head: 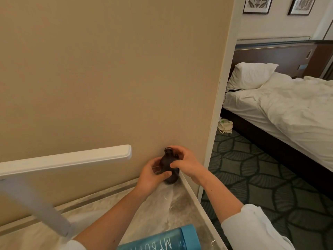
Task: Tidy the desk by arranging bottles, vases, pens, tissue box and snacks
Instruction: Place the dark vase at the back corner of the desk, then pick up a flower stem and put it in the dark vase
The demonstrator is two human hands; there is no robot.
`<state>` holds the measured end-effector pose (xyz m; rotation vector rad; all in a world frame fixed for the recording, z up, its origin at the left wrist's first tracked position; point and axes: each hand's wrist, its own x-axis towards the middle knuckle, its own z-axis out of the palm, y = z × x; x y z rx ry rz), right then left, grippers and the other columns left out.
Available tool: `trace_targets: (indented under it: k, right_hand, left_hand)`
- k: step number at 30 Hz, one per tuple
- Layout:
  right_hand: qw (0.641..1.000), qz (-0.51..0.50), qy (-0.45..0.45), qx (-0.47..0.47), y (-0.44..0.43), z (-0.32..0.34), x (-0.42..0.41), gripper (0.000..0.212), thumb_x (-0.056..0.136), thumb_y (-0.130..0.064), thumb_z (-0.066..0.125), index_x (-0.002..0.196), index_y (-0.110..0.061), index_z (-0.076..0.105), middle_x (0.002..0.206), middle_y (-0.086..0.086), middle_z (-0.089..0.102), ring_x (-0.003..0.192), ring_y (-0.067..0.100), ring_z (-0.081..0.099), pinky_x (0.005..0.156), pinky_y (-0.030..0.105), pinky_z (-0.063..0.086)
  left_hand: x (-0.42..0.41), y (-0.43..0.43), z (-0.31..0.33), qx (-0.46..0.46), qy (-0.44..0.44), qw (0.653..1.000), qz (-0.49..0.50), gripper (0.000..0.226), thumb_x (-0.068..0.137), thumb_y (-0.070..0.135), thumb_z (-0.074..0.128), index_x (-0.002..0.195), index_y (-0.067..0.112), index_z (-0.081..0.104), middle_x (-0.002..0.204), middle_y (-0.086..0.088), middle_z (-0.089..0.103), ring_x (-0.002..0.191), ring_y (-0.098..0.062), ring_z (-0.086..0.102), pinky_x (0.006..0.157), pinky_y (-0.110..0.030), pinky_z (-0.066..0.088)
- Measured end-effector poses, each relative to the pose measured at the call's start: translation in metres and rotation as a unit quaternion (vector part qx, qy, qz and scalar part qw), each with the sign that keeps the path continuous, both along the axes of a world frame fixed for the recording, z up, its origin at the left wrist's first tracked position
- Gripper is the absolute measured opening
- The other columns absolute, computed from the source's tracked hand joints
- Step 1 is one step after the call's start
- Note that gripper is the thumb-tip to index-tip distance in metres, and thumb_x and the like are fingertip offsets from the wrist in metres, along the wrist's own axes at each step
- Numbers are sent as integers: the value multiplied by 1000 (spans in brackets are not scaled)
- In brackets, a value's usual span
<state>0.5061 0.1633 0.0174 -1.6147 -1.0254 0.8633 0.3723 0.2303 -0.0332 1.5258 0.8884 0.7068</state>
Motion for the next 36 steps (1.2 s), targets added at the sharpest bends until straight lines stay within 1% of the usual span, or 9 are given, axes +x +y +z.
trace_targets:
  k: [3,7,10,13,17,20,27,31,36]
  right_hand:
    - [1000,2,-3,-8,-2,2,-2,64,73,15,59,130,-15,54,123,2,56,118,15,50,86,15,44]
    - [999,-24,-10,-23,-12,6,-4,76,76,11,59,141,-24,43,142,4,45,135,19,39,98,26,39]
    - [998,-58,4,-8,-28,12,-12,76,80,6,57,146,-25,36,147,3,41,138,19,36,97,27,37]
    - [994,-108,18,28,-44,21,-27,65,84,4,57,142,-22,44,140,4,49,128,18,47,93,25,40]
    - [990,-127,14,61,-66,36,-53,40,86,3,54,119,-18,61,115,1,64,107,15,59,84,22,45]
    - [993,-95,25,63,-84,48,-83,33,89,3,52,114,-17,63,100,-1,65,87,11,61,70,20,51]
    - [998,0,39,47,-108,59,-167,29,89,-4,55,109,-23,63,103,1,67,97,13,62,86,36,55]
    - [997,69,34,33,-104,63,-211,27,90,-6,54,108,-24,63,105,3,67,99,15,63,83,32,55]
    - [988,151,21,13,-93,62,-276,27,90,-7,55,111,-22,64,104,0,68,97,13,64,82,31,55]
  left_hand:
    - [0,-1,2,-10,-4,1000,-9,61,74,3,78,129,10,54,121,-8,64,105,-14,62,83,-17,52]
    - [-2,-7,10,-11,15,1000,-6,70,75,5,78,137,9,47,128,-7,59,111,-17,59,87,-20,48]
    - [-9,-17,19,8,34,999,27,69,78,12,77,139,12,44,127,-4,54,114,-18,53,93,-27,43]
    - [-24,-32,36,7,17,998,57,50,85,12,70,132,13,52,123,-4,56,109,-17,55,92,-29,46]
    - [-48,-56,60,-27,-10,997,77,33,90,2,58,121,15,60,112,-4,63,99,-16,60,89,-34,54]
    - [-80,-77,73,-26,-37,996,73,31,90,-2,55,113,18,61,106,-3,64,100,-19,63,79,-27,55]
    - [-178,-113,83,-11,-50,991,121,29,90,-2,56,102,24,63,106,-3,67,96,-17,65,72,-23,54]
    - [-232,-121,84,-6,-37,985,171,27,91,1,57,109,20,64,108,-4,66,99,-17,65,78,-26,56]
    - [-307,-128,85,-5,-26,969,244,27,90,3,59,102,26,64,106,0,67,98,-16,65,76,-25,56]
